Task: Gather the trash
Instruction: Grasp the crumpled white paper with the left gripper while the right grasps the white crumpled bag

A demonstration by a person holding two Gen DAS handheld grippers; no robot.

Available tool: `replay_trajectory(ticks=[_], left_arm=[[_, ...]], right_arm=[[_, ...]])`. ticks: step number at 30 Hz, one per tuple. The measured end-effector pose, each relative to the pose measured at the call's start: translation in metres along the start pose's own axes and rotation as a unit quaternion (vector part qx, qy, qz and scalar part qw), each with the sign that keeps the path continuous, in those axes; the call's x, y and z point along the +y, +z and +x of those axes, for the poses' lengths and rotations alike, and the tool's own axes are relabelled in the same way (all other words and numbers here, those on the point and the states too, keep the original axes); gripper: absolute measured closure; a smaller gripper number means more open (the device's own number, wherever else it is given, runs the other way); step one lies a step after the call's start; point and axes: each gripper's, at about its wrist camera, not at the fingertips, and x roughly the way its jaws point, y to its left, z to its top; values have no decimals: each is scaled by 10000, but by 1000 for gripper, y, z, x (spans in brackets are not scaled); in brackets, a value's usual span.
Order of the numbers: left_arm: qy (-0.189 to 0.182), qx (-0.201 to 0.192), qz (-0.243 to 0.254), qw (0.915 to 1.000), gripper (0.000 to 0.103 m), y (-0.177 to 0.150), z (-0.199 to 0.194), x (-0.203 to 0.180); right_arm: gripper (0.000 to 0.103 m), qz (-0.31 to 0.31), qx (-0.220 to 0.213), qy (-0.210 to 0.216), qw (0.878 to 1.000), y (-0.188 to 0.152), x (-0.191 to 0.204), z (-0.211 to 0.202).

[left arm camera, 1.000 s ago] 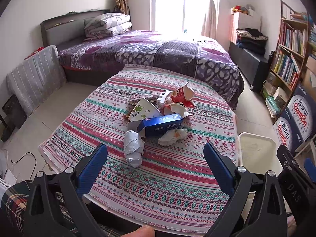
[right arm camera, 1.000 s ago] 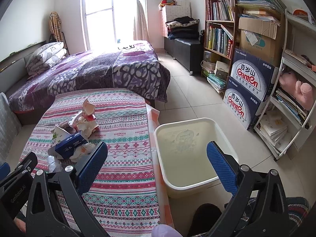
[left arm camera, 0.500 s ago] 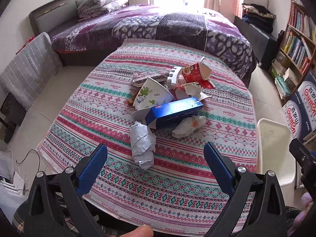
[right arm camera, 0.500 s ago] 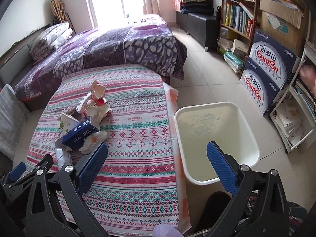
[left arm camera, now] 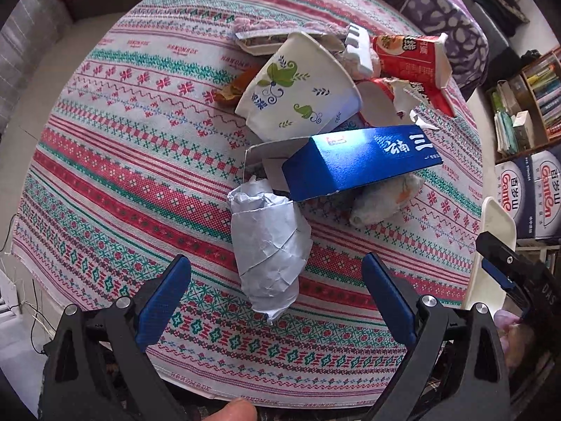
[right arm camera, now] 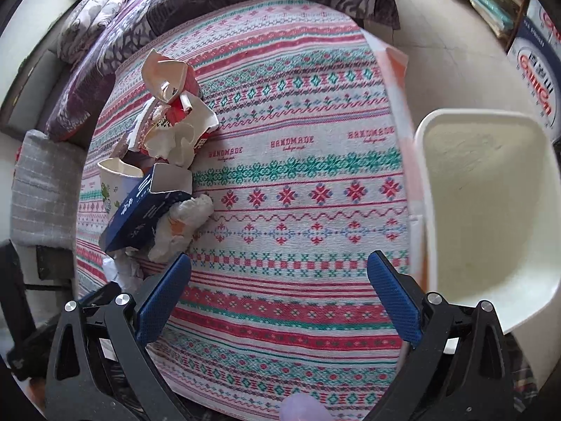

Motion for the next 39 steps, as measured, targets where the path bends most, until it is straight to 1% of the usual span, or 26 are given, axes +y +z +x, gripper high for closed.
replay_trajectory(ticks=[1,2,3,4,5,6,7,8,10,13,15,19,21,24,27,30,31,32,33,34,35,36,39], left_arm=[[-42,99,-83,9999,13,0,7,3],[-93,231,-181,9995,20,0,14,6],[-174,374,-277,9988,24,0,21,10],[-260,475,-343,9979,30,-1,27,13],[-304,547,-370,9974,42,-1,30,15],[-314,580,-378,9971,49,-3,31,17],[-330,566,-390,9971,60,-4,31,20],[-388,529,-419,9970,62,-5,29,23],[-454,394,-488,9970,63,-7,22,32],[-349,106,-580,9977,64,-6,6,49],[-387,-4,-673,9970,64,-5,-3,58],[-419,-223,-800,9957,64,-5,-19,71],[-463,-337,-803,9951,64,-4,-29,75],[-654,-392,-855,9934,64,-4,-38,85],[-731,-433,-920,9921,64,-1,-41,90],[-760,-428,-963,9915,64,4,-41,87],[-767,-424,-969,9914,64,5,-41,89],[-779,-424,-969,9913,64,7,-40,88],[-795,-430,-964,9912,64,7,-41,88],[-811,-444,-954,9911,64,7,-42,87],[-822,-469,-940,9911,64,8,-42,83],[-844,-506,-921,9909,64,9,-43,83],[-944,-662,-834,9898,64,9,-50,78]], right_arm=[[7,140,81,159,9997,1,1,5],[7,232,150,305,9992,1,4,10],[7,276,184,425,9985,2,8,12],[7,304,193,507,9981,2,15,14],[7,320,189,560,9977,3,20,16],[7,337,187,614,9974,3,27,18],[7,359,193,648,9971,2,34,19],[7,384,201,631,9971,3,39,23],[7,537,257,555,9967,0,46,33],[7,832,438,444,9946,-10,49,47],[7,908,462,406,9940,-14,54,53],[7,900,276,406,9947,-12,66,60],[7,851,277,415,9951,-12,74,65],[6,811,263,295,9959,-12,83,76],[6,620,119,164,9979,-9,93,80],[10,425,-44,83,9991,-4,102,87],[17,316,-127,18,9994,-2,105,88],[31,201,-185,-56,9996,1,112,91],[39,79,-224,-90,9997,4,117,92],[55,10,-189,77,9998,5,119,94],[63,-4,-110,242,9996,7,117,92],[64,-50,-95,241,9997,8,120,92],[64,-320,-242,181,9990,10,129,85]])
